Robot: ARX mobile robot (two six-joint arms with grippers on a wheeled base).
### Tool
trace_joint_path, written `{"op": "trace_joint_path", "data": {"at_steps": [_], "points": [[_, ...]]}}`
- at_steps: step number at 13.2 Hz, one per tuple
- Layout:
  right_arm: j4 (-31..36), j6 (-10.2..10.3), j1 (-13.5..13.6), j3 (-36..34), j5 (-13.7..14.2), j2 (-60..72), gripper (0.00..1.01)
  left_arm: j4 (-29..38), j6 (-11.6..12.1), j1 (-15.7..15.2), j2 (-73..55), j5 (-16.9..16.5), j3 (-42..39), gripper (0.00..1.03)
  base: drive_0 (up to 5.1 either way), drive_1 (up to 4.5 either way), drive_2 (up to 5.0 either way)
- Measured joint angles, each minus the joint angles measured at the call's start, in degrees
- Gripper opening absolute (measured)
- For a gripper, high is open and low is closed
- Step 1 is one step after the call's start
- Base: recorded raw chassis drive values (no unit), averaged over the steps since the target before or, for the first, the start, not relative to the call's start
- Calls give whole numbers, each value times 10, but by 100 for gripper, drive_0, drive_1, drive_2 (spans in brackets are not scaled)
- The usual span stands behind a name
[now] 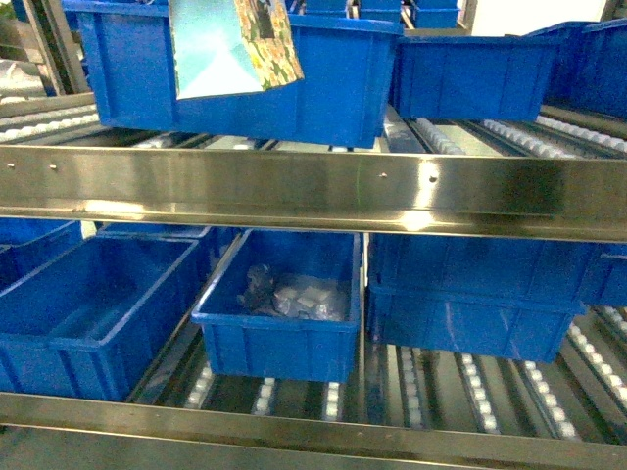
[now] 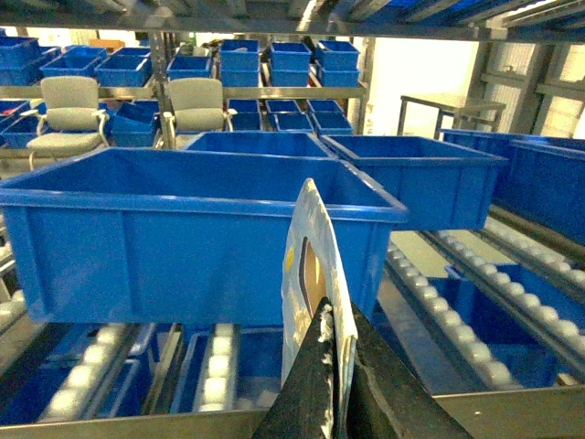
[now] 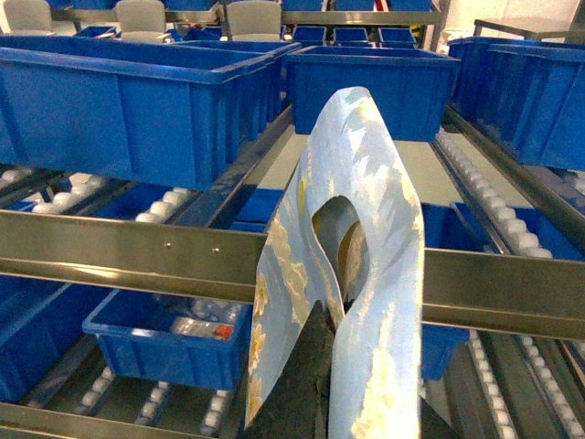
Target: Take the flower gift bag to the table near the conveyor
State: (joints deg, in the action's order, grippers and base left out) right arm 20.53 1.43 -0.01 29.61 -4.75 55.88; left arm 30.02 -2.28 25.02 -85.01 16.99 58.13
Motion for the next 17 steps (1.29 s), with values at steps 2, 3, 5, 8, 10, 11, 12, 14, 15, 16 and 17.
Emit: {"op": "trace_joint_path", "data": {"at_steps": [2,3,5,8,10,11,12,14,15,16,17], "points": [[0,0,0,0,1,0,2,0,0,-1,0,0,0,2,-472,143,358],[0,0,0,0,0,0,2,0,0,-1,0,0,0,2,-468,90,384],[0,0,0,0,0,0,2,0,0,-1,0,0,0,2,-462,91,388],[0,0,0,0,0,0,2,0,0,-1,0,0,0,2,-475,115,363],[0,0,0,0,0,-1,2,0,0,0,0,0,0,2,-493,248,248],[0,0,0,0,0,-1,2,0,0,1,0,0,0,2,-490,255,255],[0,0,0,0,0,-1,2,0,0,0,0,0,0,2,-501,245,245],[0,0,0,0,0,-1,2,0,0,0,0,0,0,2,-512,233,233],[0,0,0,0,0,-1,2,0,0,0,0,0,0,2,-511,234,234],[0,0,0,0,0,-1,2,0,0,0,0,0,0,2,-506,239,239],[0,0,0,0,0,-1,2,0,0,0,0,0,0,2,-501,244,244]]}}
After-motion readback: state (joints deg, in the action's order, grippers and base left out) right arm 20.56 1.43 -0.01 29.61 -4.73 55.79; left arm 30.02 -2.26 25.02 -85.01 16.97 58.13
